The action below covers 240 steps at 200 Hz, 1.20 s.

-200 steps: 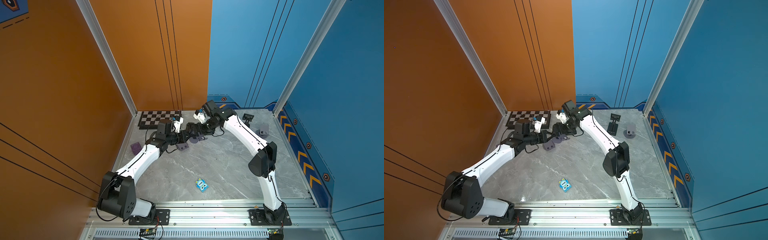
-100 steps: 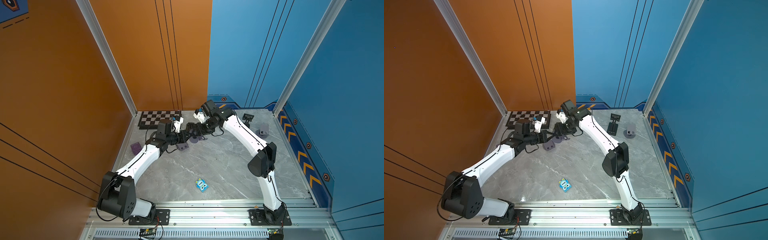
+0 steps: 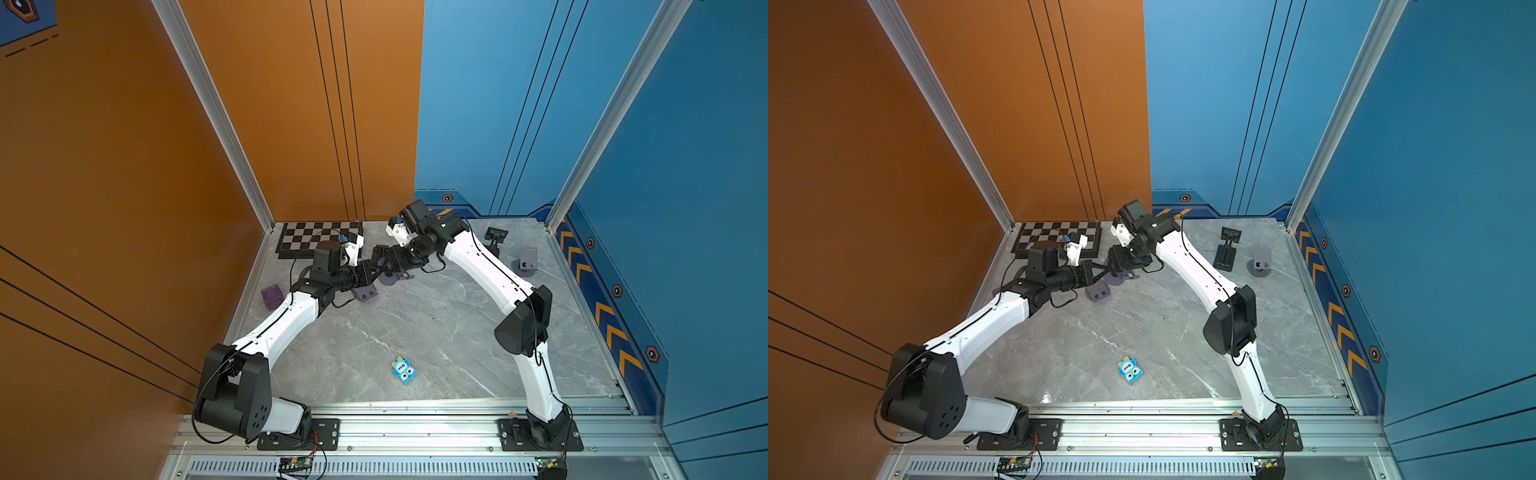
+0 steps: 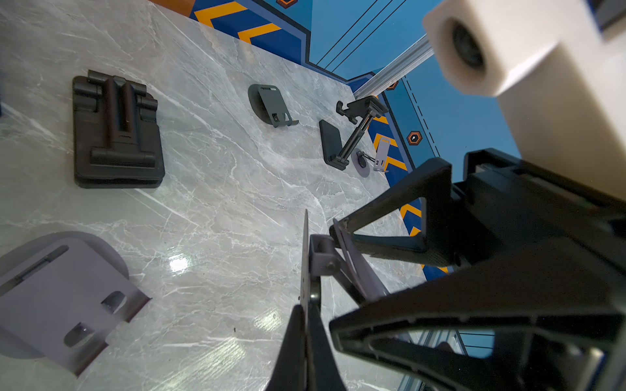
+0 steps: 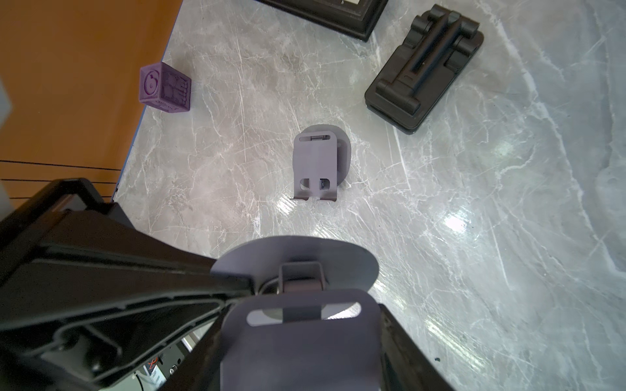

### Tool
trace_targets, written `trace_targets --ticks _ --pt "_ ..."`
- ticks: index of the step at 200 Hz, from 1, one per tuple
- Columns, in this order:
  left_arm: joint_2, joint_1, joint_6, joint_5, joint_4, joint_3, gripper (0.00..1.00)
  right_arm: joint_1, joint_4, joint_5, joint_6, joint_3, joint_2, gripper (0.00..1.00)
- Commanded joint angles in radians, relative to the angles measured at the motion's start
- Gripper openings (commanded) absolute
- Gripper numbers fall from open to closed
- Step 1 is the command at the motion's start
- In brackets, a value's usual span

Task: Open the phone stand

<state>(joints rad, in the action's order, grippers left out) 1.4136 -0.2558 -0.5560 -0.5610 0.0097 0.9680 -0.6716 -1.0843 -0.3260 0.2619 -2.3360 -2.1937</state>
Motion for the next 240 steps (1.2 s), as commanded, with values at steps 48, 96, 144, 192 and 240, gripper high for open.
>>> trace_targets --ticks 48,96,144,192,240 --pt "0.031 0.059 -0.091 0.118 -0.052 -0.042 0.00 -0.018 -0.016 0.161 0.008 -0.036 0.165 0.31" --pt "0.052 0.076 -0.112 0.134 -0.051 -0.045 0.00 -0.023 -0.014 0.193 0.018 -0.034 0.211 0.30" --pt "0.077 0.096 -0.130 0.141 -0.043 -0.048 0.00 -0.056 -0.017 0.222 0.023 -0.025 0.265 0.29" --pt "0.096 0.122 -0.147 0.145 -0.030 -0.055 0.00 -0.068 -0.020 0.244 0.019 -0.003 0.316 0.29" --pt "0.126 0.149 -0.168 0.140 -0.010 -0.068 0.00 -0.072 -0.023 0.253 0.016 0.018 0.367 0.29"
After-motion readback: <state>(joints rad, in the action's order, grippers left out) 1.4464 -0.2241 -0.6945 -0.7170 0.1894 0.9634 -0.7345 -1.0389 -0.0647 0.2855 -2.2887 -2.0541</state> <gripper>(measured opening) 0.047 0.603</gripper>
